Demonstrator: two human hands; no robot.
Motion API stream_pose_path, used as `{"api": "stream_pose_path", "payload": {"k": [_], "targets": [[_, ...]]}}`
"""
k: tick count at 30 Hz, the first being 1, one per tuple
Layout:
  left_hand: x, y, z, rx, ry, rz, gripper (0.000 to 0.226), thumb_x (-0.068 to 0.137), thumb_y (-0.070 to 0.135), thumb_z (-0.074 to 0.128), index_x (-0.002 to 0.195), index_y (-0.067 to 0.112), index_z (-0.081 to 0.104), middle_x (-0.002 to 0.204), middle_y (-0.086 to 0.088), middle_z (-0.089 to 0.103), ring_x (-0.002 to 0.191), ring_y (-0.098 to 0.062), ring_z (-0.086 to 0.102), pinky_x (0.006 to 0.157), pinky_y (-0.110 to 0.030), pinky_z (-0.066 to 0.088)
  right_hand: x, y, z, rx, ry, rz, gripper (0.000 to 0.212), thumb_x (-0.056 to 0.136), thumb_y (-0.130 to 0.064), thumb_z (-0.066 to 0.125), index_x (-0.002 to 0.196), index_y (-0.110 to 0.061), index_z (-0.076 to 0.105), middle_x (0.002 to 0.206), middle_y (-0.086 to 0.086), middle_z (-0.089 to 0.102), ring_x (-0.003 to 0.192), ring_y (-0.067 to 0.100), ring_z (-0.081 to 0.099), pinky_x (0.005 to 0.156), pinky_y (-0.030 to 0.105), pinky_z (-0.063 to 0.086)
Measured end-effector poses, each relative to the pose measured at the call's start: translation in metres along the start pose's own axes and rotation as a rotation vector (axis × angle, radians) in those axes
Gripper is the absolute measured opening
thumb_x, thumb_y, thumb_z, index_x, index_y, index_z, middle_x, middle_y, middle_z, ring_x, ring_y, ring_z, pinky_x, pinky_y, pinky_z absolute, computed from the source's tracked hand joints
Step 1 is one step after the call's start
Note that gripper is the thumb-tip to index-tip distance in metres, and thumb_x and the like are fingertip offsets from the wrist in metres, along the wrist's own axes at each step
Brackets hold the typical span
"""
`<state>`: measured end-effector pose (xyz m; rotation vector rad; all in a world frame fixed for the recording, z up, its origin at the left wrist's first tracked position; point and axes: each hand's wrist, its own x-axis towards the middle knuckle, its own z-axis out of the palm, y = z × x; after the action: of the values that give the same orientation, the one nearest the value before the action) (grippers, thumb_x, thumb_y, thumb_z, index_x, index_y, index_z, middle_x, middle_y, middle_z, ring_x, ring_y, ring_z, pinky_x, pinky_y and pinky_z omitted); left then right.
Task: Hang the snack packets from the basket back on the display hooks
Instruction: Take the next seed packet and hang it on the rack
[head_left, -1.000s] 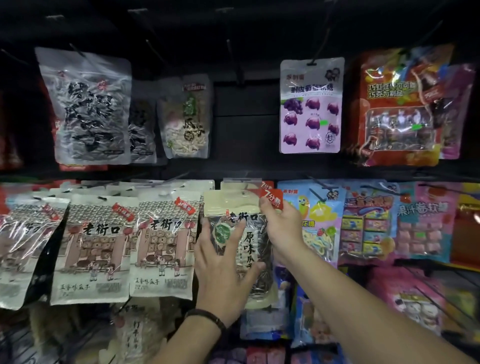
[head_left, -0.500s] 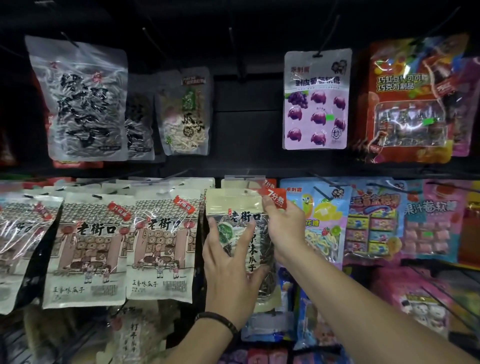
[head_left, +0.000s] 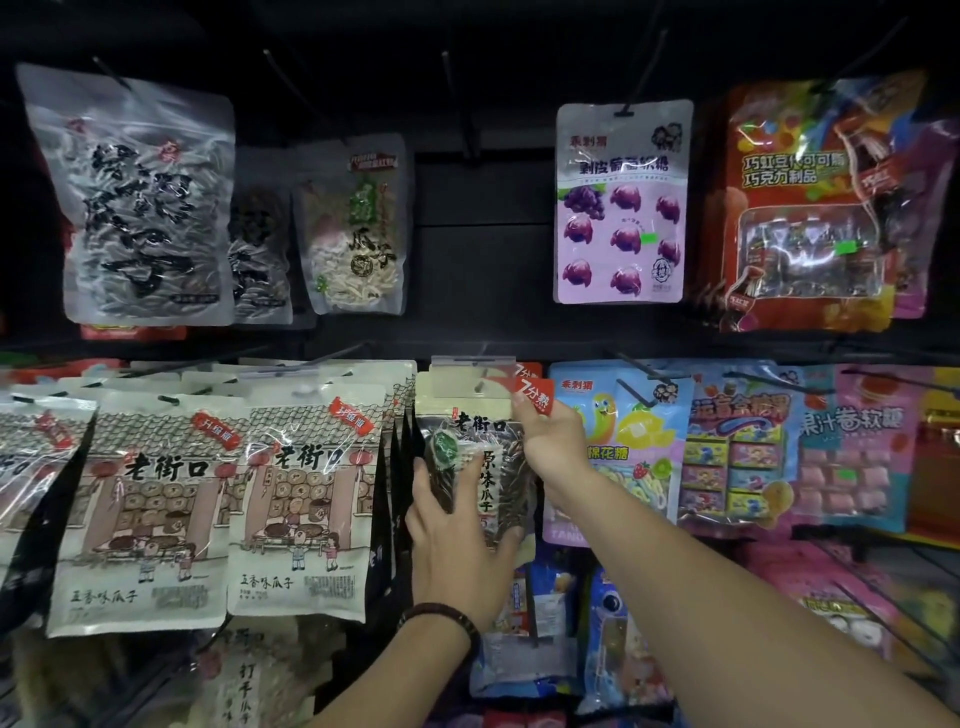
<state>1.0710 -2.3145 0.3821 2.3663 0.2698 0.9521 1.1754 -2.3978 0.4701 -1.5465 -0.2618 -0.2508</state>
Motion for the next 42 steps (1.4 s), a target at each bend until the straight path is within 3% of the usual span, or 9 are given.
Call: {"api": "stream_pose_path", "payload": {"k": [7, 15, 21, 25, 31, 33, 36, 40, 42], "targets": [[-0.032, -0.011, -0.006, 0.012, -0.122, 0.04, 0.074, 0.092, 0.047, 0.065, 0.152, 0.042, 0.022, 0.161, 0.008, 0.004, 0.147, -0.027, 0.028, 0.105, -0.038, 0.046, -0.021, 0.008, -0.039, -0.317, 0.076, -0.03, 0.02, 0.1, -0.026, 0.069, 0.114, -0.019, 0.058, 0.1, 0.003, 0.07, 0.086, 0.021, 0.068, 0.078, 0.038, 0.058], [-0.14, -0.038, -0.001, 0.022, -0.446, 0.078, 0.044, 0.091, 0.039, 0.063, 0.132, 0.038, 0.046, 0.129, 0.015, 0.041, 0.116, -0.011, 0.055, 0.096, -0.032, 0.052, -0.167, 0.086, -0.107, -0.453, -0.203, -0.075, 0.012, 0.099, -0.02, 0.07, 0.09, -0.022, 0.062, 0.079, -0.008, 0.063, 0.067, 0.001, 0.059, 0.06, 0.014, 0.045], [-0.252, -0.085, 0.039, 0.022, -0.763, 0.026, 0.023, 0.094, 0.038, 0.063, 0.116, 0.033, 0.059, 0.119, 0.01, 0.054, 0.102, -0.014, 0.058, 0.084, -0.024, 0.043, -0.279, 0.203, -0.156, -0.559, -0.348, 0.181, 0.015, 0.098, -0.018, 0.07, 0.085, -0.02, 0.065, 0.063, -0.007, 0.06, 0.055, 0.002, 0.054, 0.058, 0.02, 0.045], [-0.318, -0.117, 0.072, 0.035, -0.865, -0.012, 0.021, 0.091, 0.031, 0.067, 0.111, 0.024, 0.068, 0.105, 0.011, 0.059, 0.096, -0.007, 0.058, 0.082, -0.012, 0.036, -0.338, 0.287, -0.18, -0.649, -0.418, 0.383, 0.02, 0.094, -0.021, 0.073, 0.076, -0.026, 0.065, 0.073, -0.005, 0.071, 0.072, 0.01, 0.068, 0.067, 0.024, 0.049], [-0.43, -0.171, 0.122, 0.067, -1.098, -0.261, 0.042, 0.085, 0.042, 0.05, 0.123, 0.031, 0.06, 0.122, 0.0, 0.065, 0.114, -0.02, 0.062, 0.102, -0.033, 0.049, -0.422, 0.405, -0.204, -0.762, -0.456, 0.737, 0.014, 0.096, -0.025, 0.069, 0.083, -0.02, 0.071, 0.093, 0.004, 0.078, 0.097, 0.026, 0.074, 0.078, 0.029, 0.053], [-0.442, -0.174, 0.128, 0.172, -1.218, -0.262, 0.056, 0.092, 0.042, 0.057, 0.144, 0.022, 0.047, 0.142, -0.004, 0.055, 0.132, -0.025, 0.052, 0.113, -0.034, 0.04, -0.447, 0.442, -0.21, -0.786, -0.477, 0.86, 0.025, 0.09, -0.039, 0.07, 0.076, -0.019, 0.064, 0.089, 0.005, 0.077, 0.093, 0.028, 0.075, 0.075, 0.032, 0.055], [-0.438, -0.177, 0.14, 0.182, -1.237, -0.259, 0.047, 0.093, 0.046, 0.055, 0.136, 0.025, 0.053, 0.144, -0.004, 0.054, 0.135, -0.024, 0.05, 0.114, -0.03, 0.039, -0.471, 0.504, -0.218, -0.81, -0.509, 0.955, 0.054, 0.072, -0.075, 0.058, 0.078, -0.021, 0.064, 0.088, 0.006, 0.079, 0.089, 0.026, 0.075, 0.072, 0.033, 0.053], [-0.432, -0.18, 0.145, 0.201, -1.211, -0.211, 0.031, 0.094, 0.044, 0.051, 0.12, 0.029, 0.06, 0.131, -0.001, 0.064, 0.121, -0.021, 0.059, 0.103, -0.03, 0.047, -0.47, 0.502, -0.214, -0.848, -0.504, 0.94, 0.034, 0.088, -0.053, 0.062, 0.075, -0.022, 0.06, 0.097, 0.011, 0.079, 0.099, 0.032, 0.075, 0.084, 0.039, 0.059], [-0.432, -0.182, 0.148, 0.195, -1.201, -0.238, 0.035, 0.092, 0.044, 0.053, 0.123, 0.027, 0.059, 0.13, 0.0, 0.064, 0.12, -0.022, 0.061, 0.102, -0.03, 0.048, -0.461, 0.49, -0.209, -0.853, -0.598, 0.947, 0.028, 0.082, -0.05, 0.066, 0.093, -0.025, 0.068, 0.109, 0.008, 0.077, 0.109, 0.029, 0.071, 0.092, 0.033, 0.055]]}}
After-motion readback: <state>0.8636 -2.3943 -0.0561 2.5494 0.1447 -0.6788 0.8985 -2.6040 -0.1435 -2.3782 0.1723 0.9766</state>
